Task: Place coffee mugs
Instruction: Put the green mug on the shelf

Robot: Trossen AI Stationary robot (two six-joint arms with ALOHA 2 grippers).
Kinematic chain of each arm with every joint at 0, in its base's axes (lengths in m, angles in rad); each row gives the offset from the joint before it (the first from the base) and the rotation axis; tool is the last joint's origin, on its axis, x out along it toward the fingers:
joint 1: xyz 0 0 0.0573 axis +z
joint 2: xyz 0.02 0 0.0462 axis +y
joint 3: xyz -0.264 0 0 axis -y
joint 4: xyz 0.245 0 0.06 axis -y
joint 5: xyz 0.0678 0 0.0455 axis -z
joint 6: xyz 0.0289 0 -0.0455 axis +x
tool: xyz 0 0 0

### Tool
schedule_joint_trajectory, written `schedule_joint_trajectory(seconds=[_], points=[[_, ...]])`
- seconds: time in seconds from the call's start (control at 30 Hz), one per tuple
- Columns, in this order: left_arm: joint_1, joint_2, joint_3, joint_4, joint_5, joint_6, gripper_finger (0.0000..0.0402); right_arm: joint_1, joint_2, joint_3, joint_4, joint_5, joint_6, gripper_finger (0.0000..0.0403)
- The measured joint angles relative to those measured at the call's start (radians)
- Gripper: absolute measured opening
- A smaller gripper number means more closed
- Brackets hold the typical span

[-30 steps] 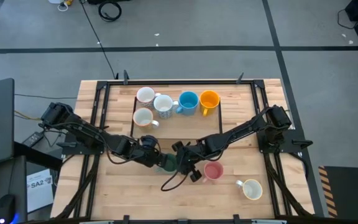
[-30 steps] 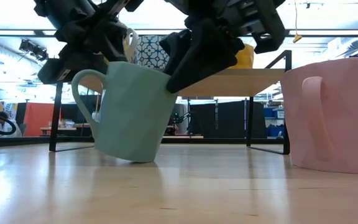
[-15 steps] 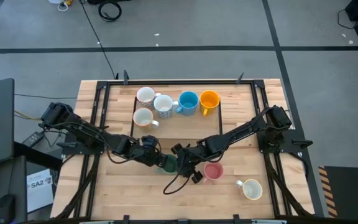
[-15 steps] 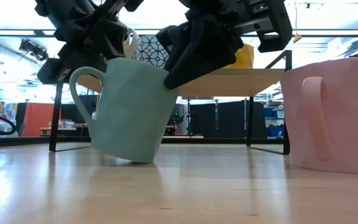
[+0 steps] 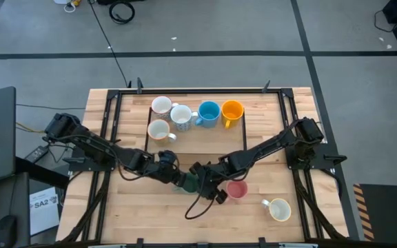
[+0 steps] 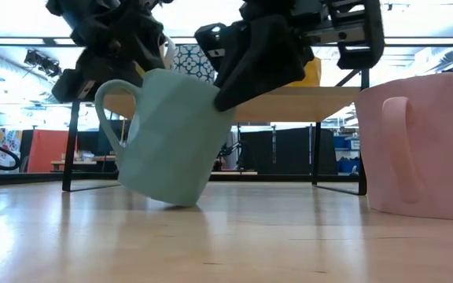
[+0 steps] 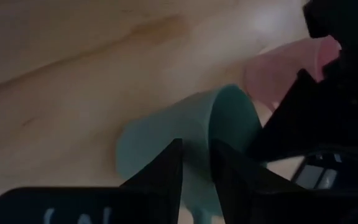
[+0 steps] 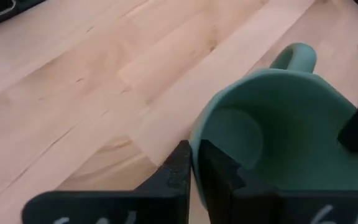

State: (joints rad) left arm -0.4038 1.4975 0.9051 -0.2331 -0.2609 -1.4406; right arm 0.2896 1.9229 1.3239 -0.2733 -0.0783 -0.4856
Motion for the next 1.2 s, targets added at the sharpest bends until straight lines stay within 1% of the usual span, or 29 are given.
schedule_joint_trajectory(seconds=[0.1,0.2,0.43,0.5,0.57,0.7,0.83,1.07,1.2], points=[[-0.008,-0.003,0.000,0.014,0.009,-0.001,0.0087,0.010,-0.015,0.000,-0.031,0.004,-0.042,0.0024],[-0.022,-0.023,0.000,0.021,0.012,-0.001,0.0087,0.022,-0.038,-0.002,-0.071,0.026,-0.045,0.0021],[-0.065,-0.062,0.000,0.030,-0.042,0.019,0.0087,0.043,-0.107,-0.003,-0.166,0.112,-0.050,0.0021],[-0.073,-0.069,-0.001,0.045,-0.057,0.032,0.0087,0.047,-0.132,-0.003,-0.194,0.119,-0.053,0.0021],[-0.077,-0.072,0.000,0.042,-0.069,0.040,0.0087,0.049,-0.171,-0.003,-0.215,0.117,-0.053,0.0021],[-0.086,-0.082,0.000,0.044,-0.076,0.046,0.0087,0.049,-0.253,-0.002,-0.266,0.078,-0.054,0.0021],[-0.085,-0.080,0.000,0.043,-0.077,0.050,0.0087,0.051,-0.358,-0.002,-0.314,0.058,-0.057,0.0021],[-0.085,-0.080,0.000,0.041,-0.079,0.050,0.0087,0.027,-0.548,0.000,-0.469,0.059,-0.057,0.0021],[-0.085,-0.080,0.000,0.042,-0.079,0.050,0.0087,-0.005,-0.636,0.000,-0.562,0.084,-0.057,0.0022]])
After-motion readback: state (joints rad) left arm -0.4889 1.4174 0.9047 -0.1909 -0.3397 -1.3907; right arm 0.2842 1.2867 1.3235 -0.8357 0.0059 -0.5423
